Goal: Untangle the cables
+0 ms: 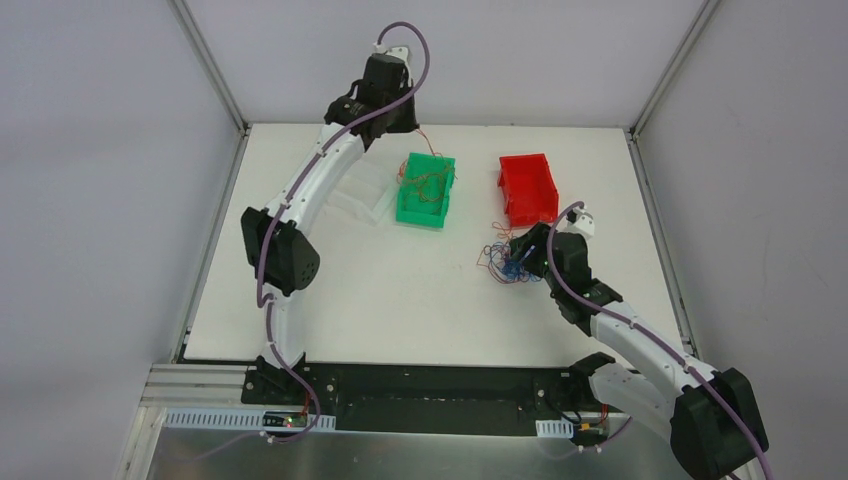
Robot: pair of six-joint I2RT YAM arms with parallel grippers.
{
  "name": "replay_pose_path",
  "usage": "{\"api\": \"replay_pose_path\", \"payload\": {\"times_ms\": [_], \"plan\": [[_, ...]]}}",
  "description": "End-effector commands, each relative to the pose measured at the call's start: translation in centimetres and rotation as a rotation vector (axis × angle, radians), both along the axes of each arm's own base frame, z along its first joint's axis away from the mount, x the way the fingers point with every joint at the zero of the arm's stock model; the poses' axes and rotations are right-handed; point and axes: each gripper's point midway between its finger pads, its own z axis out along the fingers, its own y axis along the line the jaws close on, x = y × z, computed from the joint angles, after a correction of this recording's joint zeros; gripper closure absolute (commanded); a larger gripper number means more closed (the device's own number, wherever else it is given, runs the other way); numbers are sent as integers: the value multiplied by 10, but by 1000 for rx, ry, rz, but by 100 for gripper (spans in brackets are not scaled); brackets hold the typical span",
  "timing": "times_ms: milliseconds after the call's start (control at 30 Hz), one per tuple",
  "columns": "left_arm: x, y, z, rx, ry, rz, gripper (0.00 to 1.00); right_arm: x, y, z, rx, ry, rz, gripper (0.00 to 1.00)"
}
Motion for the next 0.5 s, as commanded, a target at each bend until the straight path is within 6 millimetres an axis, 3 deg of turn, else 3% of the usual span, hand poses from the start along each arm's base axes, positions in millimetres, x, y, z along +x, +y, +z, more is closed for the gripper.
{"api": "replay_pose_path", "payload": {"times_ms": [0, 100, 233, 467], "plan": [[15, -1, -19, 32, 7, 5, 100, 6, -4, 12, 9, -47, -28, 37], [16, 0, -31, 44, 27, 11, 100, 6, -4, 11, 8, -47, -30, 37], [16, 1, -31, 53, 23, 9, 100, 6, -3, 11, 10, -43, -26, 37], [7, 7, 11, 41, -58, 0, 100, 7, -2, 10, 11, -38, -25, 37]]}}
